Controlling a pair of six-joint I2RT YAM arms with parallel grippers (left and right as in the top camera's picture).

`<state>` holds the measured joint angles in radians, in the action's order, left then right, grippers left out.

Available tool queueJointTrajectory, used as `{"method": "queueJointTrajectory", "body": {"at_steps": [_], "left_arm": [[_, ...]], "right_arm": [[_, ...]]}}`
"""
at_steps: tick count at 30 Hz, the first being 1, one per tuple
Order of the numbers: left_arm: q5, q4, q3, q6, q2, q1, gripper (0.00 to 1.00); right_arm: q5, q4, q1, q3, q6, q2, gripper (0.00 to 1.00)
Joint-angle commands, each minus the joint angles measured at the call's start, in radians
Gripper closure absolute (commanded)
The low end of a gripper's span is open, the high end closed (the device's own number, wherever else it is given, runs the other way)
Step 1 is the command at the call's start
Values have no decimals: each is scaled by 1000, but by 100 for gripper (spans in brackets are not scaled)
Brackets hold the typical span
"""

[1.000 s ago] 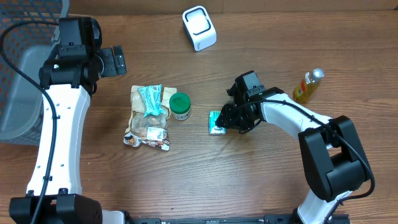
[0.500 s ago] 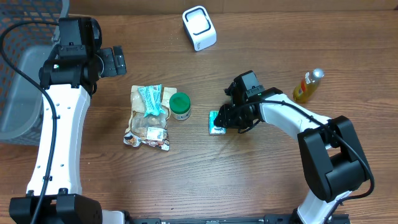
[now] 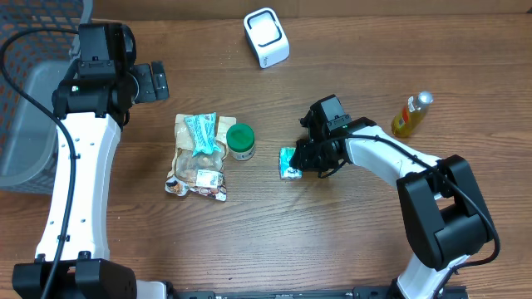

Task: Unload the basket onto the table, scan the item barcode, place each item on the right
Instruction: 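Lift the Kleenex pack and turn it sideways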

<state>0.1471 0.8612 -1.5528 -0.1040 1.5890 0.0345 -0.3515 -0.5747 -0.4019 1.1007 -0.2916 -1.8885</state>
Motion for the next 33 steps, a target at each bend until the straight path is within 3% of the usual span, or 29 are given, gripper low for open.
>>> {"method": "queueJointTrajectory", "body": {"at_steps": [1, 4, 7, 10, 15, 18, 20, 27, 33], "left_arm": [[10, -1, -7, 7, 1, -2, 0], [10, -1, -7, 7, 1, -2, 1], [10, -1, -7, 7, 1, -2, 0], [10, -1, -7, 7, 1, -2, 0], [10, -1, -7, 7, 1, -2, 0], [10, -1, -7, 7, 1, -2, 0], [10, -1, -7, 7, 1, -2, 0], [10, -1, -7, 7, 1, -2, 0], [10, -1, -7, 7, 1, -2, 1]], "right_arm": [[37, 27, -5, -26, -4, 21, 76], [36, 75, -5, -71, -35, 20, 79], [3, 77, -2, -71, -45, 21, 94], [-120, 68, 15, -46, -24, 26, 96], [-563, 50, 116, 10, 79, 54, 96], [-1004, 65, 213, 13, 228, 80, 96], [-1194, 65, 265, 13, 278, 89, 96], [-1219, -28, 348, 12, 336, 111, 96], [-1219, -200, 396, 13, 431, 284, 96]]}}
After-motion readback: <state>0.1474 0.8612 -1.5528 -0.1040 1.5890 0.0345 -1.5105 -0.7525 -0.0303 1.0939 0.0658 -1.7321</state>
